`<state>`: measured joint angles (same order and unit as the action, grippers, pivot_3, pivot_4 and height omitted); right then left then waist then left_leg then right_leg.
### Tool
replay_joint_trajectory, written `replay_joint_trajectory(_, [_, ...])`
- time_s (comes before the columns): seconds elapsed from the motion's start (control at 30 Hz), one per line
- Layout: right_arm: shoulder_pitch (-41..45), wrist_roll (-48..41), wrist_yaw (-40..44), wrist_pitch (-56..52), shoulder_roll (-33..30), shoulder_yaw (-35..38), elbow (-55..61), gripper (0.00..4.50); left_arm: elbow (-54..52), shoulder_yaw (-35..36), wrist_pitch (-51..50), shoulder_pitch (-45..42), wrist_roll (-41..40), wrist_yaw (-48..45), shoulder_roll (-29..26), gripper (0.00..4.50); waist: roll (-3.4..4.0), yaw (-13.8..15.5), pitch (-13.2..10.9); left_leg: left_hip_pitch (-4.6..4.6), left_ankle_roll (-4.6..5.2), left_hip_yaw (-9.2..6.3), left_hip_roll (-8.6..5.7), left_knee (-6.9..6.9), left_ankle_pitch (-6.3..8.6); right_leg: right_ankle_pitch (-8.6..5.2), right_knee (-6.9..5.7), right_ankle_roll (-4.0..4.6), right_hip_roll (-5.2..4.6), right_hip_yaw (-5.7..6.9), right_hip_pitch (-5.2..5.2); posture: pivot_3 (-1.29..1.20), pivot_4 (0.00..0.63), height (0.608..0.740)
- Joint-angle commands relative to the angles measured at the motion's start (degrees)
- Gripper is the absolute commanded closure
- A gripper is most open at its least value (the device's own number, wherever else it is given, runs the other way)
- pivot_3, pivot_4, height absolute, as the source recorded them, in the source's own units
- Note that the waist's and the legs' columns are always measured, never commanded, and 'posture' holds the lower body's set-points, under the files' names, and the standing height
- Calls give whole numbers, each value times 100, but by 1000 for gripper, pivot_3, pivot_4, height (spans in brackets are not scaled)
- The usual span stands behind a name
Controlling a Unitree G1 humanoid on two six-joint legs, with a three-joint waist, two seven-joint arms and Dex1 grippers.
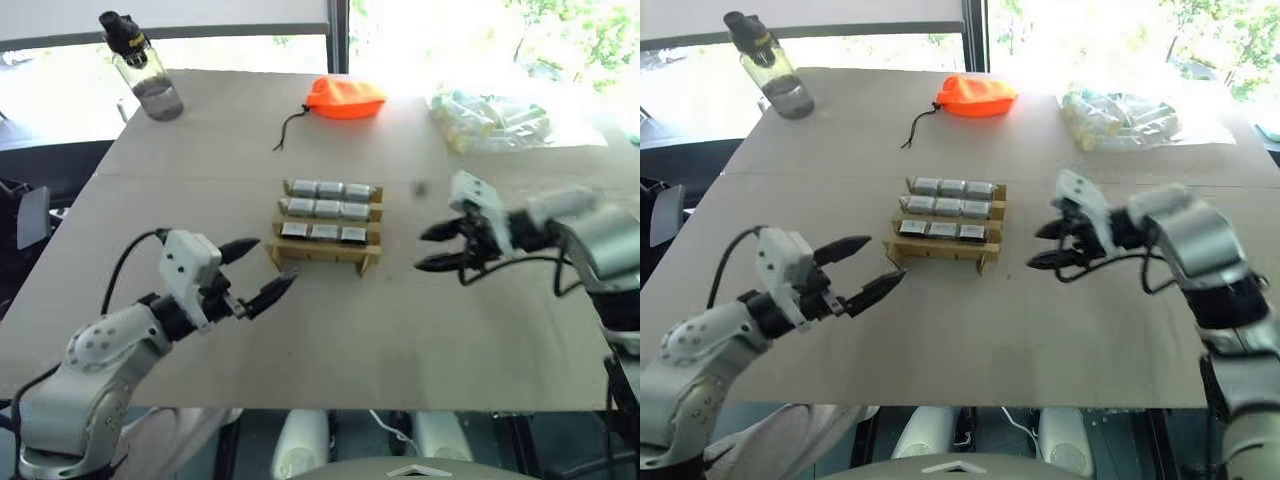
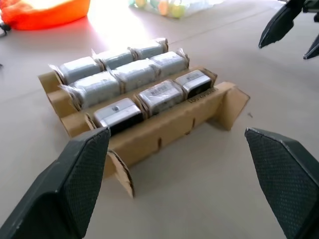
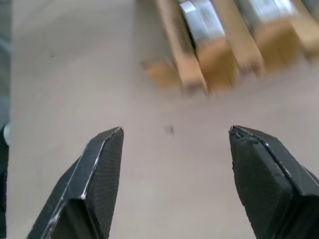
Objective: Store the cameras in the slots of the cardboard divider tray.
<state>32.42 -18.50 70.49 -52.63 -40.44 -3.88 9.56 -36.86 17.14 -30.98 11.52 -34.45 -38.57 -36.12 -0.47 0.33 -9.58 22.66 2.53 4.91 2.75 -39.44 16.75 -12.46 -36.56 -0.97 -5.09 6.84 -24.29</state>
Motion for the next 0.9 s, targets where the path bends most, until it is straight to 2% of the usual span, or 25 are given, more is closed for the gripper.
replay_joint_trajectory(0.03, [-690,-311,-565,793,279,957,410,1195,-21,-249,475,469,251,-88,219,0,0,-6,0,-1,0,2,2,2,0,0,-1,0,2,-1,-1,0,150,726])
replay_joint_trajectory(0.13, [-1553,-9,-1473,1432,651,1266,809,1195,237,-522,957,710,609,-52,489,0,2,22,1,-15,-1,6,4,3,-1,-1,-9,0,7,-7,1,0,150,726])
replay_joint_trajectory(0.27, [-3071,568,-1623,3705,861,1216,513,1195,813,-879,1796,626,1290,86,830,0,-4,121,12,-17,0,-8,5,2,-1,-11,-12,-15,6,1,8,0,150,726])
replay_joint_trajectory(0.33, [-3509,268,-1834,3913,1269,1375,237,1195,1124,-1040,2182,655,1547,-57,840,0,-11,102,20,-19,1,-3,-1,0,0,-12,-12,-16,5,-3,10,0,150,726])
replay_joint_trajectory(0.47, [-4007,104,-1667,4873,1489,1474,-144,1195,1384,-1157,2489,651,1586,-196,870,0,-11,26,28,-31,2,15,8,1,-1,-4,-15,-3,9,-22,9,0,150,726])
replay_joint_trajectory(0.77, [-4680,-219,-1740,5768,1790,1366,124,1195,1566,-1364,2707,581,1583,-206,1048,0,-6,50,32,-64,29,27,27,8,15,-13,-15,-13,17,-32,29,0,150,726])
replay_joint_trajectory(0.9, [-4909,197,-2174,6036,1913,1263,234,1195,1672,-1417,2745,447,1662,-181,1098,0,-2,50,35,-66,29,31,28,8,16,-14,-15,-14,17,-35,29,0,150,726])
